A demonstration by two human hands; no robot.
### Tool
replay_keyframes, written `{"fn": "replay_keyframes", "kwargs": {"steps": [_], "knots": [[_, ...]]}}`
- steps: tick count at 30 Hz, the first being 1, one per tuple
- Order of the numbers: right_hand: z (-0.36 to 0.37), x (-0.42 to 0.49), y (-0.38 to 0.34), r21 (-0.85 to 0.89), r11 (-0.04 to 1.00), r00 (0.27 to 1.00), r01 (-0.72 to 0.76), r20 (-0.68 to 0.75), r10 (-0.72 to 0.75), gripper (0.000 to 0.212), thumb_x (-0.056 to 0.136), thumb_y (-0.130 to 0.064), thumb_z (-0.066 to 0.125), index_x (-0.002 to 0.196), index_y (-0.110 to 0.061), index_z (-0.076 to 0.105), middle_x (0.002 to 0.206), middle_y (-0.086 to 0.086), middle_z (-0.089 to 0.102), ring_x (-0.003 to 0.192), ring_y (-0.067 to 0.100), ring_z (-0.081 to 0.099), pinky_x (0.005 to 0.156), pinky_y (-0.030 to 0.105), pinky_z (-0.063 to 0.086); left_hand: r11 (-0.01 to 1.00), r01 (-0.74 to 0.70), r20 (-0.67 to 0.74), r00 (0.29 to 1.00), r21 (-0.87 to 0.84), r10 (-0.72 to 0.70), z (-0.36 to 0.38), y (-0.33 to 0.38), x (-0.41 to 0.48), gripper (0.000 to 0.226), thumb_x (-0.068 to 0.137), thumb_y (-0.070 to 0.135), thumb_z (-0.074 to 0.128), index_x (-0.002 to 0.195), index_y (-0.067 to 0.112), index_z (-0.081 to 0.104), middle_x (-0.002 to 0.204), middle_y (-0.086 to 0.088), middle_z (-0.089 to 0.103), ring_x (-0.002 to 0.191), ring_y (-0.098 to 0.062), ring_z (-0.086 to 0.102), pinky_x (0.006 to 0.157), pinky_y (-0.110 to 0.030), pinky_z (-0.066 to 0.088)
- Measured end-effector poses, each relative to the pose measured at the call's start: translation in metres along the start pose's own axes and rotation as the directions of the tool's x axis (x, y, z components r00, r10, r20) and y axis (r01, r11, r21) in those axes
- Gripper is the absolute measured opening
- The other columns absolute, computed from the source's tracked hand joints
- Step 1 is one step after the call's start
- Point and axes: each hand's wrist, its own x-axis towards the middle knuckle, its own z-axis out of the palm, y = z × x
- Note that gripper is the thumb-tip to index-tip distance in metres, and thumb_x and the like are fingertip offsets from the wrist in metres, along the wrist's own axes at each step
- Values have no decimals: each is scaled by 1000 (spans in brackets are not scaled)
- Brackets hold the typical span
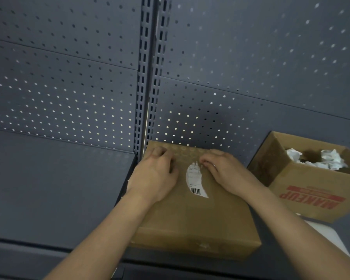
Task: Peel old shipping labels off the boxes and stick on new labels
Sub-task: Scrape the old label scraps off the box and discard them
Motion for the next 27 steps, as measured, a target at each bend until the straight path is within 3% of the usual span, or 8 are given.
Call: {"fn": "replay_keyframes", "kwargs": {"steps": [3,8,13,15,21,24,27], "knots": [[3,0,-1,-29,1000,1000,1,-2,-1,22,103,-16,44,100,-17,66,97,-6,57,92,17,54,87,30,39,1000,2,-3,1000,-3,-2,0,0,0,30,96,33,47,118,18,61,128,3,53,121,-20,46,90,-37,48],[-4,3,-1,12,998,995,-56,81,54,19,103,-19,44,90,-23,57,93,-7,54,89,14,52,80,29,41,1000,5,-6,1000,-9,-6,0,0,0,30,96,34,48,119,19,60,128,4,53,121,-20,46,91,-39,48],[-14,2,-5,121,979,985,-166,71,158,14,103,-25,48,109,-19,59,106,-7,59,97,11,54,78,25,40,1000,7,2,1000,-6,-7,0,0,0,30,96,34,47,120,19,60,129,4,52,122,-19,45,91,-38,48],[-14,3,-6,101,980,981,-169,109,158,16,102,-28,50,112,-20,60,109,-7,59,100,11,53,80,24,38,1000,7,5,1000,-6,-7,0,0,0,31,96,34,47,120,19,60,130,4,52,123,-19,45,91,-38,48],[-5,3,-6,-20,997,994,-79,74,80,15,102,-20,47,95,-19,60,98,-4,57,91,16,52,80,30,42,1000,2,-1,1000,1,-2,0,0,-1,30,96,32,48,118,17,61,129,3,52,122,-20,46,91,-40,48],[3,6,-7,-185,983,999,-22,40,30,17,98,-7,44,89,-15,55,90,-1,53,84,20,50,71,31,32,1000,-3,0,1000,-3,3,0,-1,0,31,96,32,48,119,16,60,129,2,52,122,-21,46,91,-40,49],[1,3,-7,-141,989,997,-47,54,55,19,97,-3,42,85,-15,51,86,-5,49,80,15,45,66,23,24,1000,-5,5,1000,-2,5,-1,-1,0,31,96,31,48,120,17,60,130,1,52,122,-21,46,91,-39,49]]}}
